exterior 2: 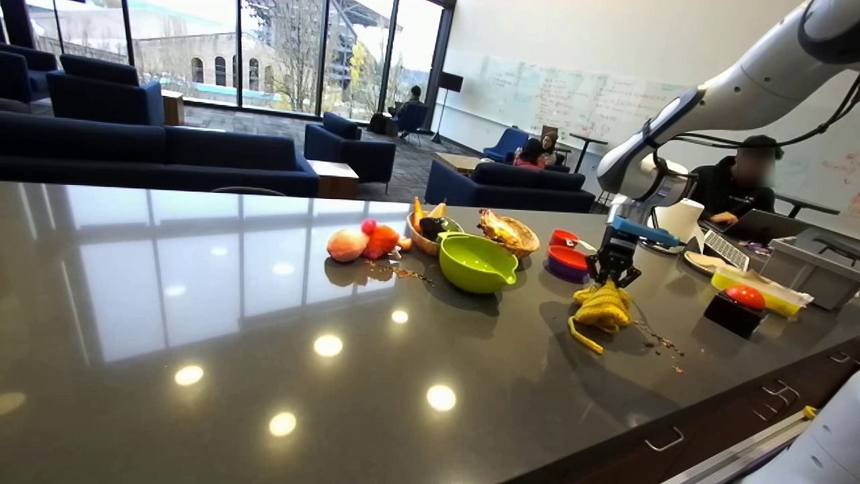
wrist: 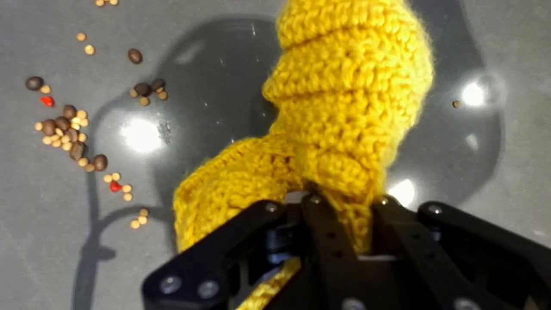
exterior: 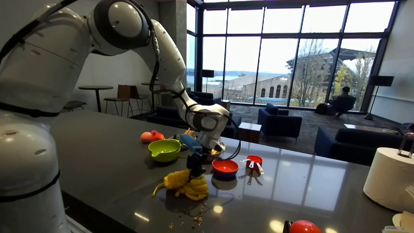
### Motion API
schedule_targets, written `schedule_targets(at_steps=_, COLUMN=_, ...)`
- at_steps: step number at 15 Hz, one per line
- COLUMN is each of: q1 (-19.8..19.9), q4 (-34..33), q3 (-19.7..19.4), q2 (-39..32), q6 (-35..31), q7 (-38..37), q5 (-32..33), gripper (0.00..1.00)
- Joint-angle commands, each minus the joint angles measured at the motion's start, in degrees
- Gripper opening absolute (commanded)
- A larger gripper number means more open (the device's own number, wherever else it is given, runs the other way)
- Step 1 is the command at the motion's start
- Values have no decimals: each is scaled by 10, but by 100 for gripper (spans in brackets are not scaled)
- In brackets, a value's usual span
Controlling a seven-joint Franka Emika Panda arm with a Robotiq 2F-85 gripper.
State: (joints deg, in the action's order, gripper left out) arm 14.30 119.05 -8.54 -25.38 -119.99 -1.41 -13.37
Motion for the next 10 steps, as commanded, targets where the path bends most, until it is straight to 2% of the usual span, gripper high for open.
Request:
schedule_targets(at_steps=1, q1=-15, q4=77, q3=-18, q2=70, q6=-26, q7=-40, q5=15, gripper=4)
schedule_targets(at_steps=6, q1=-35, q4=176, q3=-30, q2=161, q6=-83, q7=-109, q5=31, gripper=4)
schedule_targets(at_steps=10, q1=-47, q4=256, q3=-37, q2=249, q6=-110, q7=-202, q5=80, gripper=4)
